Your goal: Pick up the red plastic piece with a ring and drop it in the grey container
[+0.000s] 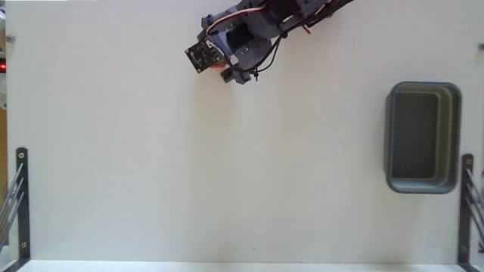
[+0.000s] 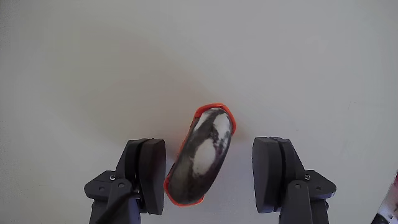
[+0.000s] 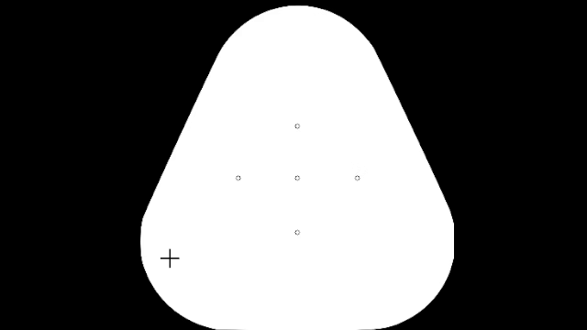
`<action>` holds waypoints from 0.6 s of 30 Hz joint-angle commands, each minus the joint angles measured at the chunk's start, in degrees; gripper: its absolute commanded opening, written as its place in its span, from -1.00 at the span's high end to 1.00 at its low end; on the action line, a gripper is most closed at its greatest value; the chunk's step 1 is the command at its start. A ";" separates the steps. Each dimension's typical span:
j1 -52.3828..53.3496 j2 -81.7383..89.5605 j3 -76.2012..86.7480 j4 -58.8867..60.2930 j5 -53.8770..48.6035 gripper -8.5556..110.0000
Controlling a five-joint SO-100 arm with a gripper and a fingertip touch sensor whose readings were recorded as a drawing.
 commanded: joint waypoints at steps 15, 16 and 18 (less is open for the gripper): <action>0.77 2.05 0.03 -0.09 0.26 -0.46; 0.77 2.05 0.03 -0.09 0.26 -0.46; 0.77 2.05 0.03 -0.09 0.26 -0.45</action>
